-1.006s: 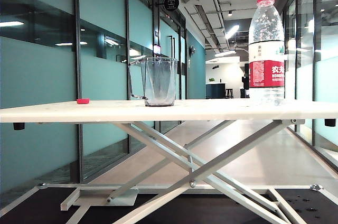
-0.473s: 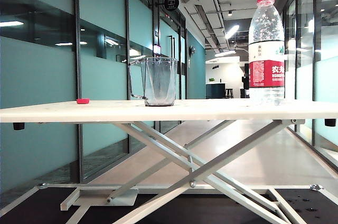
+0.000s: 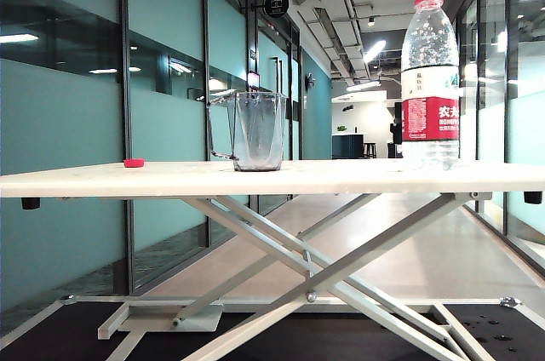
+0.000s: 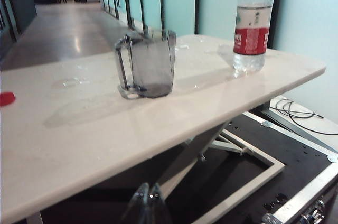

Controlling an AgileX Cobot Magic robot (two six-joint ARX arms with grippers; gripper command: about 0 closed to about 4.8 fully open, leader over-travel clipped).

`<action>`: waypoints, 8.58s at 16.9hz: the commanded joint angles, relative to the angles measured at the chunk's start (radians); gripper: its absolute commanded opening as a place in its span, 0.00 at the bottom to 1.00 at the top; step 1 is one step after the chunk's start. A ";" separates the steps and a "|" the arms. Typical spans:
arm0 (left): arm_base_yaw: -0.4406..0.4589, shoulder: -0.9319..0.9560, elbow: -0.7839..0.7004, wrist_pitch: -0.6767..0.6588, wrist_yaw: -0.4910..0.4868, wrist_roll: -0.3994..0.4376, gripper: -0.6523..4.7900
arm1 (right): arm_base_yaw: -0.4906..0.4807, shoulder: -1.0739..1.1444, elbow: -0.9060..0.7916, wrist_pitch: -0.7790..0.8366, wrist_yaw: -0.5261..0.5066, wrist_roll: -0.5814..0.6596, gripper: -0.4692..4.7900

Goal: Pick up the mineral water bottle on the table and pour water into the mug until it's half full.

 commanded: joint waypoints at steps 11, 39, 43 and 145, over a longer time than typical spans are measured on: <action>0.001 0.000 0.002 -0.026 0.010 -0.003 0.11 | 0.085 0.515 0.167 0.473 0.077 -0.006 1.00; 0.001 0.001 0.002 -0.093 0.009 0.034 0.11 | 0.100 1.787 0.824 0.895 -0.128 -0.002 0.21; 0.001 0.001 0.002 -0.109 0.009 0.034 0.11 | 0.184 1.716 0.900 0.604 0.006 -0.124 0.21; 0.000 0.001 0.002 -0.175 -0.032 0.102 0.11 | 0.144 1.716 0.971 0.500 -0.372 -0.033 1.00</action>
